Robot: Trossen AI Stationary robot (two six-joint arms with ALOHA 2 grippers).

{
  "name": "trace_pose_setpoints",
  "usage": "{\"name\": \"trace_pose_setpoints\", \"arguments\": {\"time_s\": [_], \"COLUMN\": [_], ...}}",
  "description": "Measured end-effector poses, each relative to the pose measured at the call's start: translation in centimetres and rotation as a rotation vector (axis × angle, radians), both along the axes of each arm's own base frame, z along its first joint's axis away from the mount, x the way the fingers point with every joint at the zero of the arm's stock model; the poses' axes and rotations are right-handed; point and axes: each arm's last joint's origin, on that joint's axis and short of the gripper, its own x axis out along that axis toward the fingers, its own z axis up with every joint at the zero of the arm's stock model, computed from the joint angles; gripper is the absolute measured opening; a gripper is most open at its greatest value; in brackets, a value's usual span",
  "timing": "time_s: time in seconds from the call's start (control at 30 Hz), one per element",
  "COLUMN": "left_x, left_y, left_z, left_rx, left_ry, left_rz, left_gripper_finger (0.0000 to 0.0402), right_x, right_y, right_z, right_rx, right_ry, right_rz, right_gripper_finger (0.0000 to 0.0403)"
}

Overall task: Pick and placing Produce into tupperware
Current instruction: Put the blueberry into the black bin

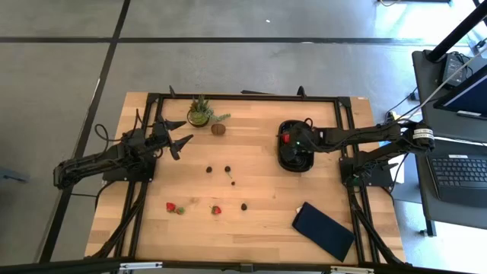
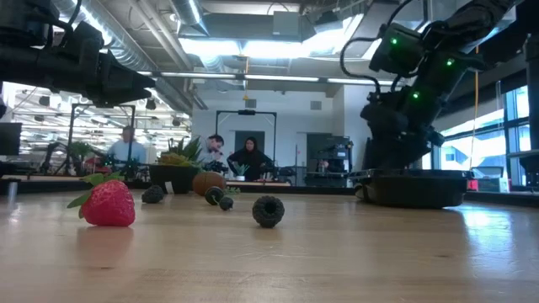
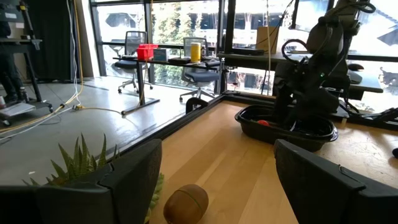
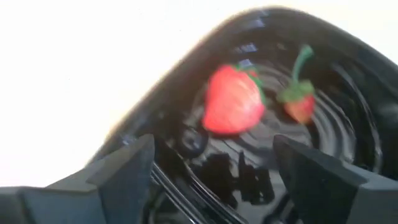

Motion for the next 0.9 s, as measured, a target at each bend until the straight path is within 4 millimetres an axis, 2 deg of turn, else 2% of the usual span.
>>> {"name": "trace_pose_setpoints", "arguments": {"time_s": [0.2, 0.33, 0.47, 0.6, 0.7, 0.9], "left_x": [0.0, 0.0, 0.0, 0.0, 0.0, 0.0], "left_y": [0.0, 0.0, 0.0, 0.0, 0.0, 0.0], "left_z": [0.0, 0.0, 0.0, 0.0, 0.0, 0.0], "left_rx": [0.000, 0.000, 0.000, 0.000, 0.000, 0.001], "left_ry": [0.000, 0.000, 0.000, 0.000, 0.000, -0.002], "left_rz": [0.000, 0.000, 0.000, 0.000, 0.002, 0.003], "left_gripper_finger": [0.0302, 0.0302, 0.0302, 0.0302, 0.0302, 0.0302], "right_x": [1.6, 2.9, 4.4, 5.8, 7.0, 9.9], "right_y": [-0.2, 0.1, 1.4, 3.5, 5.0, 7.6], "right_z": [1.1, 2.6, 5.0, 6.9, 7.2, 5.0], "right_rx": [-0.030, -0.067, -0.169, -0.254, -0.274, -0.332], "right_ry": [-0.177, -0.275, -0.305, -0.336, -0.370, -0.469], "right_rz": [0.084, 0.224, 0.386, 0.542, 0.609, 0.705], "right_gripper_finger": [0.0332, 0.0332, 0.0332, 0.0332, 0.0332, 0.0332]}}
